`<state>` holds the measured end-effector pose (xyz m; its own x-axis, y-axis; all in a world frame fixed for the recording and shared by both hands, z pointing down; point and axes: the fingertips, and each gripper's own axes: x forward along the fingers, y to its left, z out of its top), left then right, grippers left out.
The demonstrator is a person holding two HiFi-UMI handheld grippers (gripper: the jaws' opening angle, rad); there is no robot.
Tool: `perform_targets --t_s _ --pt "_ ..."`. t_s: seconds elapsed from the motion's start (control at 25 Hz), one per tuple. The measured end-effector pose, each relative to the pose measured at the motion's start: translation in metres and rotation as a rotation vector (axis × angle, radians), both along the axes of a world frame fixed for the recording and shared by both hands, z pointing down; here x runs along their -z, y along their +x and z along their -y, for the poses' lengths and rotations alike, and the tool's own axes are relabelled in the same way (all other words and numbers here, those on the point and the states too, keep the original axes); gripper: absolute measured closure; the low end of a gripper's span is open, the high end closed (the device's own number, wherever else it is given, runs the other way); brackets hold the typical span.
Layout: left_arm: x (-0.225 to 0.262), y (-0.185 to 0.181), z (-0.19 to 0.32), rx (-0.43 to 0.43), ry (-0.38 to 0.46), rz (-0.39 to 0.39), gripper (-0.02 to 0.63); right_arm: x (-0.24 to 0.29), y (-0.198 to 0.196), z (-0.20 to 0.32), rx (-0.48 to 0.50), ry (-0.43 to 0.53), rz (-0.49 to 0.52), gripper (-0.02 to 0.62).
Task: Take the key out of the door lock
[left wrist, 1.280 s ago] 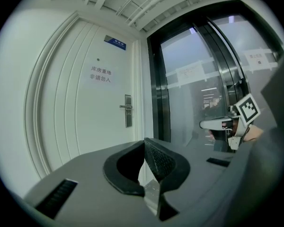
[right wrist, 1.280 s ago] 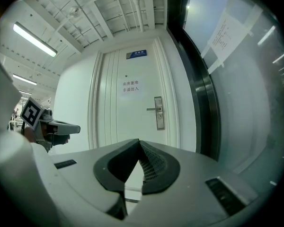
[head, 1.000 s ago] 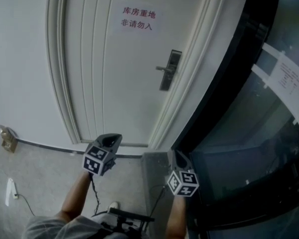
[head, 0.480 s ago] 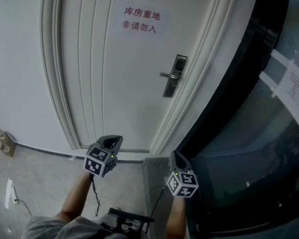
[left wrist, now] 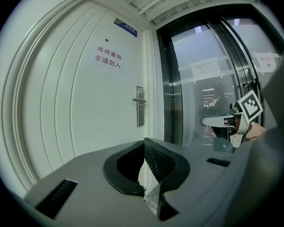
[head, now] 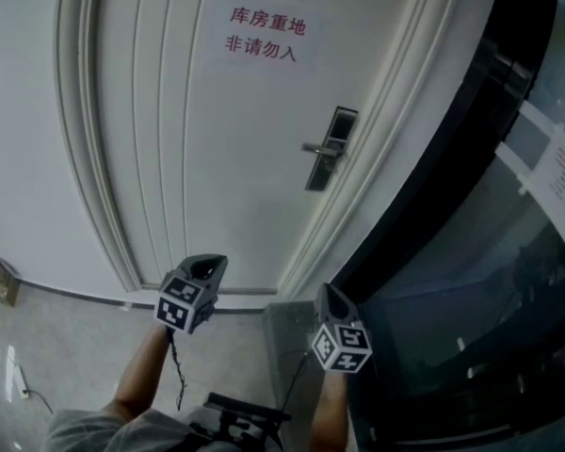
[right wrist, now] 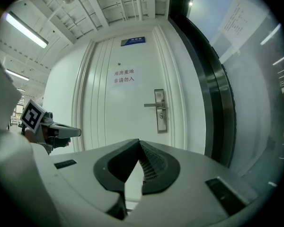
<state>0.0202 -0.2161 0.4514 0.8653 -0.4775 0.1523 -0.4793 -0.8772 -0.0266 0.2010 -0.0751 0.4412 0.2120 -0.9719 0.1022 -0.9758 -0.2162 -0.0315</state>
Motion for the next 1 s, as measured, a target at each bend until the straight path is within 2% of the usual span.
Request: perform_targets --t_s 0.52,1.0 --pt "-0.003 0.031 0.045 -0.008 0.006 0.002 0.598 0.000 0.032 0.043 -0.011 0.010 -0.010 0.583" --pt "0.003 0.082 0.099 0.019 0.008 0.004 0.598 0.004 0.092 0.101 0.004 0.005 -0.014 0.583"
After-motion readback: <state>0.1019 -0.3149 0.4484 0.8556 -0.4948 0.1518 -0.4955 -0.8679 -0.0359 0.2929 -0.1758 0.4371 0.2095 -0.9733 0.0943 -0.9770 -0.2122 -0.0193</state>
